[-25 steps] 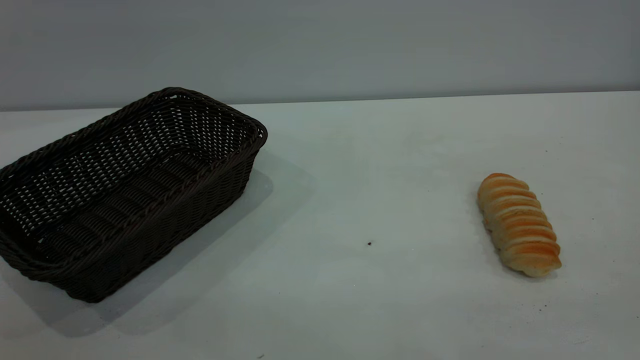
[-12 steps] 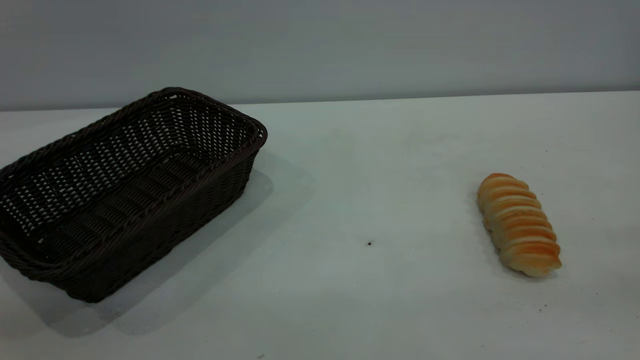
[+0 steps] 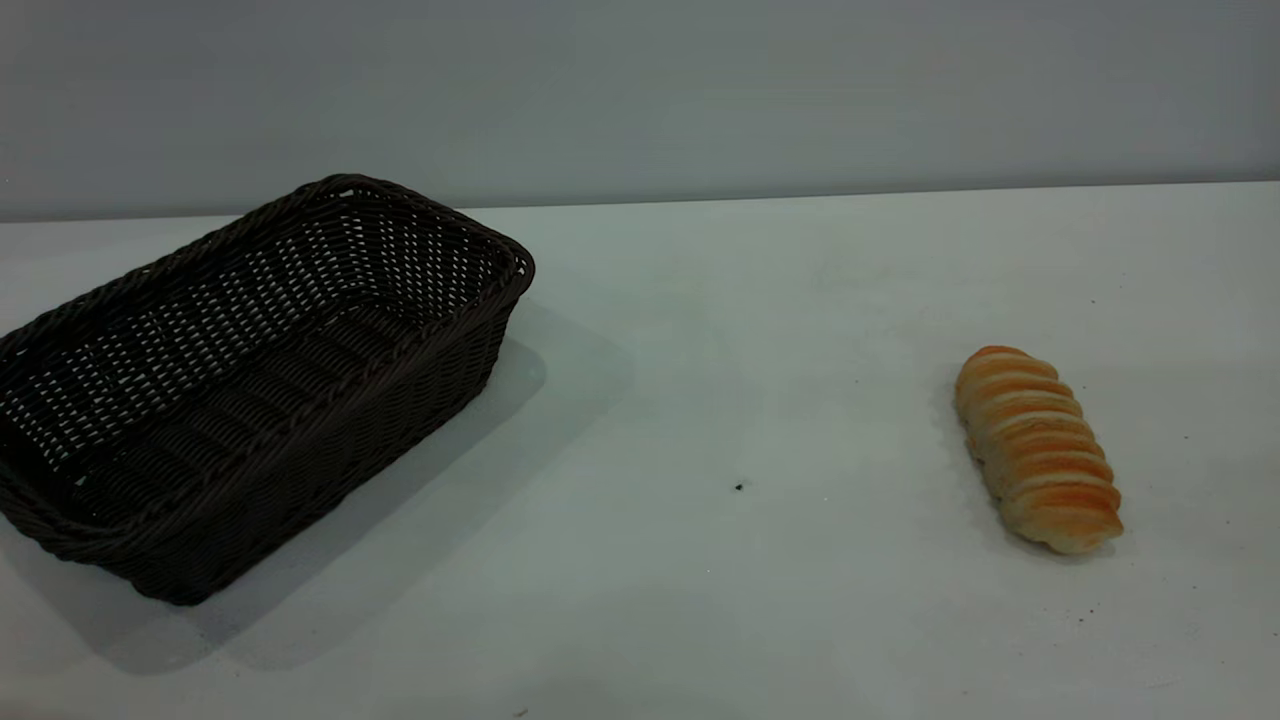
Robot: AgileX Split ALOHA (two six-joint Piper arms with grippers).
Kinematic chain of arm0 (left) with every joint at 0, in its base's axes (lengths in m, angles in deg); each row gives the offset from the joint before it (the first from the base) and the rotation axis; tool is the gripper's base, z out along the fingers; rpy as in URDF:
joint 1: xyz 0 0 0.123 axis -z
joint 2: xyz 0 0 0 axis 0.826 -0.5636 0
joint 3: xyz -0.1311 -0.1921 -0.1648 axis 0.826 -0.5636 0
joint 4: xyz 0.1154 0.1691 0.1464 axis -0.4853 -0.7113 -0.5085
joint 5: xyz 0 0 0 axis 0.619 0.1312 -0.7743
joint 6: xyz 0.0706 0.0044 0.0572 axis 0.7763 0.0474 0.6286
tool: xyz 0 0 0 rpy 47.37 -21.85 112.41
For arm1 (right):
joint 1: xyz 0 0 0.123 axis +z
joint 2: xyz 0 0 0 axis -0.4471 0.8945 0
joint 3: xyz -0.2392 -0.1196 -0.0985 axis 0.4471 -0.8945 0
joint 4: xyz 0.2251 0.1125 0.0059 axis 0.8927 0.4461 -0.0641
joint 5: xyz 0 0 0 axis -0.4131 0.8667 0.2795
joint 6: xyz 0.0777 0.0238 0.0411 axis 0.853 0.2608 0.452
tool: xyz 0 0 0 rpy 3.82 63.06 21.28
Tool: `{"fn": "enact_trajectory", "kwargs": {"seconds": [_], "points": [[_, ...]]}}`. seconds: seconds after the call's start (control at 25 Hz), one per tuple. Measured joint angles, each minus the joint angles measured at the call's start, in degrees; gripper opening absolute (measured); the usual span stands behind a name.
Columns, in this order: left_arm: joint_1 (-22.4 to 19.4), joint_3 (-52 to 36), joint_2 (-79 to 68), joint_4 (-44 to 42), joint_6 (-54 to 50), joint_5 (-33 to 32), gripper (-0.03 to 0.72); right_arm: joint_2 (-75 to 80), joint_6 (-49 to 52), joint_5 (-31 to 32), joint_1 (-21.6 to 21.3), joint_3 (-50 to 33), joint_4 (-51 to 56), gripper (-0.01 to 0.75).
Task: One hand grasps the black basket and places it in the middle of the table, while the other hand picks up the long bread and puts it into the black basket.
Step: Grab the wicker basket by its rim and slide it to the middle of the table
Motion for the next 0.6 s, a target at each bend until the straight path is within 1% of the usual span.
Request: {"fn": "enact_trajectory", "kwargs": {"seconds": [0.12, 0.24, 0.36, 0.48, 0.6], "points": [[0.0, 1.5, -8.6, -1.2, -2.2, 3.3, 0.544, 4.6, -1.1, -2.5, 0.0, 0.0, 0.1, 0.319], [0.0, 4.9, -16.0, -2.0, -4.6, 3.9, 0.544, 6.0, -1.4, -4.3, 0.0, 0.0, 0.1, 0.382], [0.0, 9.5, -22.3, -2.2, -7.3, 3.8, 0.544, 6.0, -1.4, -4.7, 0.0, 0.0, 0.5, 0.418], [0.0, 13.7, -27.9, -2.3, -10.1, 1.4, 0.544, 6.0, -1.5, -4.7, 0.0, 0.0, 1.8, 0.428], [-0.7, 16.8, -33.7, -3.2, -13.0, -3.5, 0.544, 6.0, -1.5, -4.7, 0.0, 0.0, 2.7, 0.428]]}}
